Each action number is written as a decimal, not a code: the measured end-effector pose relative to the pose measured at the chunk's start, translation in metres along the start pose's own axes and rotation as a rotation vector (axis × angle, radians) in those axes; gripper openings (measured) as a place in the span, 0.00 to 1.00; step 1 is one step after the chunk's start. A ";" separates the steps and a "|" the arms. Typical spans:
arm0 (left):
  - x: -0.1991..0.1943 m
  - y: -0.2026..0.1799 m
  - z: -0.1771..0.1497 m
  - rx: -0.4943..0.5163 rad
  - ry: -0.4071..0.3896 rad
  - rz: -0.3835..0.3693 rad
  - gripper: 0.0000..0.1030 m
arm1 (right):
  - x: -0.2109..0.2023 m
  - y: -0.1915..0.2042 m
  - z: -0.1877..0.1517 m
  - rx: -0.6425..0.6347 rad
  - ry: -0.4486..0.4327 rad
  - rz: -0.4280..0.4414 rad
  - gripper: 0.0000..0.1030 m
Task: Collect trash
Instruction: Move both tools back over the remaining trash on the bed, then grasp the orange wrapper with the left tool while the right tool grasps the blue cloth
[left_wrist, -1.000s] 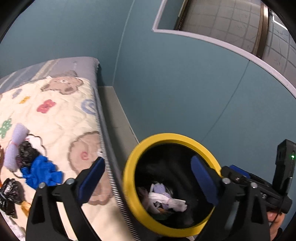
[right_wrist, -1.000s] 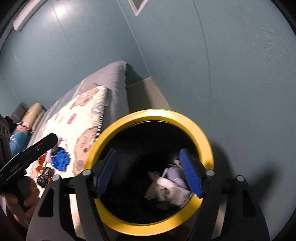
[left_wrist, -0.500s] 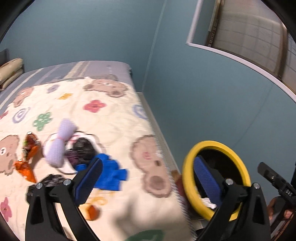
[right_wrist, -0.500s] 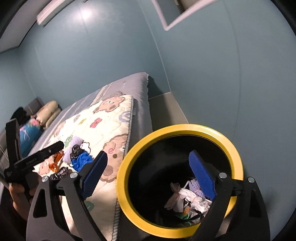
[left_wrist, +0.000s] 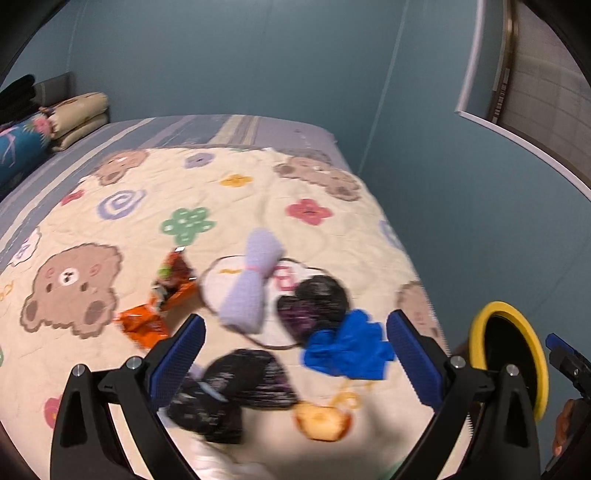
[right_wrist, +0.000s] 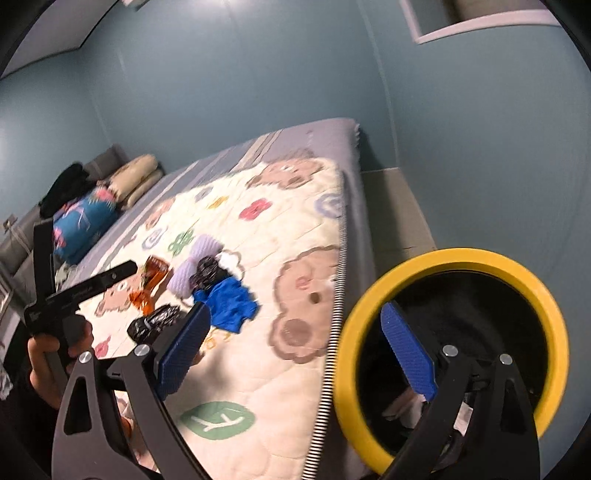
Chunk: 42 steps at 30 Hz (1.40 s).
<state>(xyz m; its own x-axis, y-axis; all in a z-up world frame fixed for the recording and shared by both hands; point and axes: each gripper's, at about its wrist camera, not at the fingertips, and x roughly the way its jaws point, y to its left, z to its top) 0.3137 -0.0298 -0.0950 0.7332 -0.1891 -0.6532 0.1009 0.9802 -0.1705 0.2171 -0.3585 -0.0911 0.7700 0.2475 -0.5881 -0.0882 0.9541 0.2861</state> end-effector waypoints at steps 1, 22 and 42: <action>0.002 0.005 0.000 -0.007 0.000 0.008 0.92 | 0.004 0.006 0.001 -0.013 0.006 0.005 0.87; 0.040 0.110 0.001 -0.070 0.061 0.193 0.92 | 0.120 0.094 -0.005 -0.227 0.162 0.060 0.87; 0.119 0.131 0.004 -0.081 0.141 0.216 0.92 | 0.224 0.110 -0.010 -0.305 0.277 -0.007 0.87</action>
<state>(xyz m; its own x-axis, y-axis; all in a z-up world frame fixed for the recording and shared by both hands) 0.4173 0.0761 -0.1920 0.6303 0.0115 -0.7763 -0.1056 0.9919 -0.0710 0.3732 -0.1962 -0.1986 0.5760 0.2372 -0.7823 -0.2986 0.9519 0.0687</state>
